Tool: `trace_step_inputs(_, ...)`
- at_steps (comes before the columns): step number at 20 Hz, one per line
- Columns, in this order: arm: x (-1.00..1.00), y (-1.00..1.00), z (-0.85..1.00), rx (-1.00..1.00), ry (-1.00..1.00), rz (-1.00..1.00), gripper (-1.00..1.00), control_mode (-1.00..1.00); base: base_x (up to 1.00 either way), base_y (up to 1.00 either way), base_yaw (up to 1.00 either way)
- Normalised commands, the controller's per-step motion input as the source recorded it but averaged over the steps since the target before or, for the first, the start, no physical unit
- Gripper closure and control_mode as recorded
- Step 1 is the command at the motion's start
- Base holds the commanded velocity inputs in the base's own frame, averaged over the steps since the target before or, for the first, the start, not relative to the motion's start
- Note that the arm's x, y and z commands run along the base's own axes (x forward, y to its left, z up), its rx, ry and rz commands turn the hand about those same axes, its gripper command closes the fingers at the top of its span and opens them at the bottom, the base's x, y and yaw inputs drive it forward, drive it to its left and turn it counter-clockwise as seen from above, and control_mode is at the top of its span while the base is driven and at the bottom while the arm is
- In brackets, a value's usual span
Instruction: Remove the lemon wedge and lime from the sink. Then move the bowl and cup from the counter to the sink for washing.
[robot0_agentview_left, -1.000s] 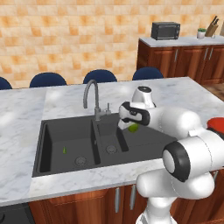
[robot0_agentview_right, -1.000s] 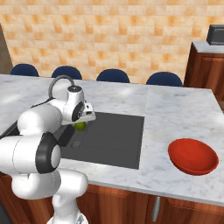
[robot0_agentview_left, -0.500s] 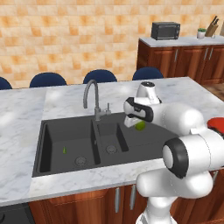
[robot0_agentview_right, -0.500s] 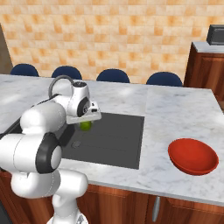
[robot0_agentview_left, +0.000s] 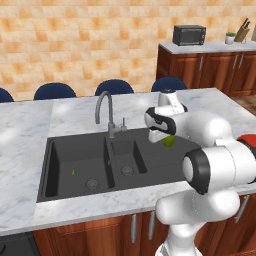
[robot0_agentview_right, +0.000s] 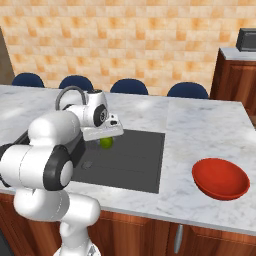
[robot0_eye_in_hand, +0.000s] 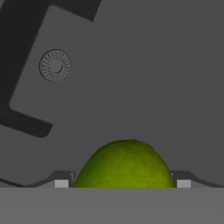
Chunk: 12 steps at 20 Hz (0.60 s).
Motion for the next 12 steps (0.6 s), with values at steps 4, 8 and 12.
trace_step_inputs(4, 0.00, -0.36, 0.01, -0.09, 0.03, -0.03, 1.00, -1.00, 0.00, 0.00, 0.00)
trace_step_inputs(8, 0.00, -0.35, 0.00, -0.09, 0.00, -0.01, 1.00, -1.00, 0.00, 0.00, 0.00)
trace_step_inputs(12, 0.00, -0.36, 0.00, -0.05, 0.00, 0.00, 1.00, -1.00, 0.00, 0.00, 0.00)
